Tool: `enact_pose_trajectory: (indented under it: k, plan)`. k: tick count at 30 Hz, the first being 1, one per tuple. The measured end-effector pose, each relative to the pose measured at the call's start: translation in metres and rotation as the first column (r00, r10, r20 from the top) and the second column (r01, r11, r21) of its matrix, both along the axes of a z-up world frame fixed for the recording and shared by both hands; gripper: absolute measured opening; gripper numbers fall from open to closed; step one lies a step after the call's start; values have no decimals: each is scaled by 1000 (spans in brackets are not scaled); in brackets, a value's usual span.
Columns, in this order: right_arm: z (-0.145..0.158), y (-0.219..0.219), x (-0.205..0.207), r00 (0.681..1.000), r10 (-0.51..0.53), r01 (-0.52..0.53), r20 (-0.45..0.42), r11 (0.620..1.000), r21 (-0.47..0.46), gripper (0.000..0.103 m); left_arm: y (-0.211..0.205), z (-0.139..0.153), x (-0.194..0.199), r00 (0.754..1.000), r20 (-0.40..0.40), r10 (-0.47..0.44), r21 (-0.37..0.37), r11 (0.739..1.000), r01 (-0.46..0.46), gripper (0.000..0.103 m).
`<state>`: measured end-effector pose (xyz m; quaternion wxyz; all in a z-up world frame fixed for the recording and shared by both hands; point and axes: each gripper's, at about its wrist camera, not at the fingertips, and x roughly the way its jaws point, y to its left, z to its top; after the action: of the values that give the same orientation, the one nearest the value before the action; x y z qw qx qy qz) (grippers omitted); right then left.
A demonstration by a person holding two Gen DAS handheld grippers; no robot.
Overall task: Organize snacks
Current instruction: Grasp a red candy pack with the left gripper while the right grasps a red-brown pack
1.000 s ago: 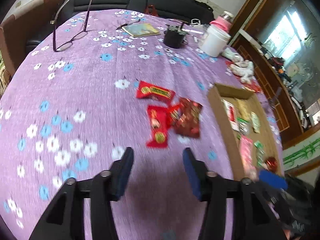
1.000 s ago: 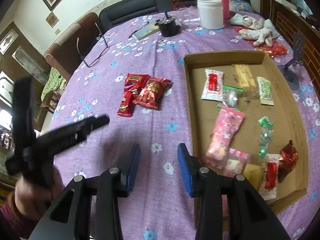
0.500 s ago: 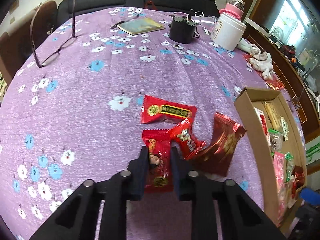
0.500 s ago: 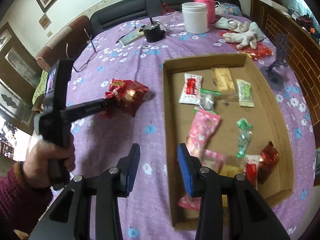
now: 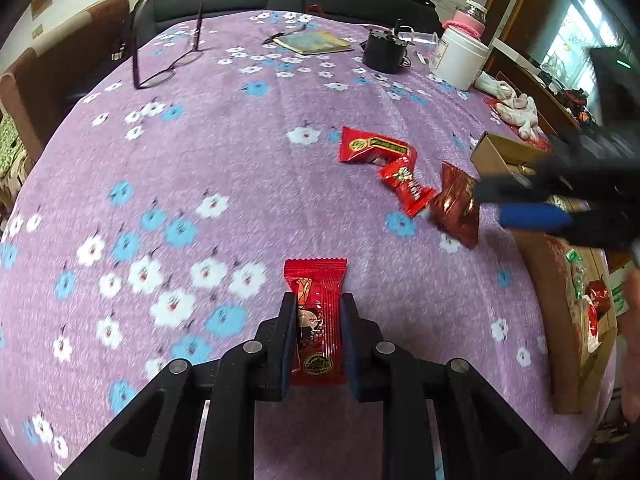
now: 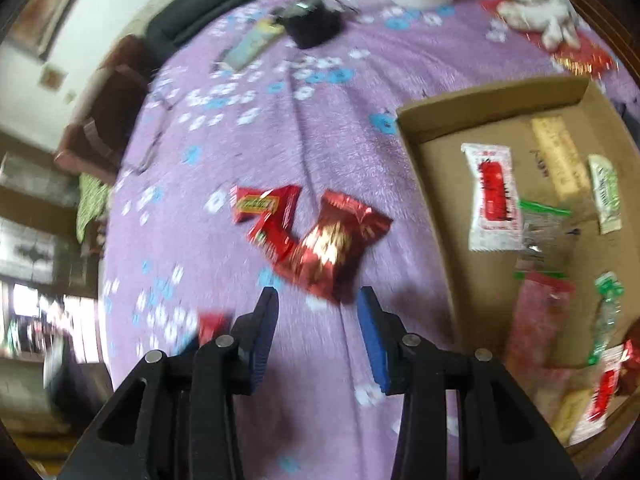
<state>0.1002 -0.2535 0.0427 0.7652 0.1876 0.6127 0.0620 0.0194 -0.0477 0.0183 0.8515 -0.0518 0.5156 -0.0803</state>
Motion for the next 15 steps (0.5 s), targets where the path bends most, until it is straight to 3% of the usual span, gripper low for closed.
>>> enact_pose_trajectory:
  k: [6, 8, 11, 15]
  plan:
    - [-21, 10, 23, 993, -113, 107, -45, 986, -130, 45, 7, 0, -7, 1000, -1, -3, -17, 1000, 3, 21]
    - [-22, 15, 27, 996, -91, 84, -27, 981, -177, 42, 8, 0, -7, 1000, -2, -6, -22, 1000, 6, 21]
    - [-22, 14, 22, 998, -57, 52, -23, 986, -158, 29, 11, 0, -6, 1000, -2, -9, -44, 999, 9, 21]
    - [-15, 12, -4, 1000, 4, -4, 1, 989, -151, 28, 14, 0, -6, 1000, 3, -12, -65, 998, 12, 21]
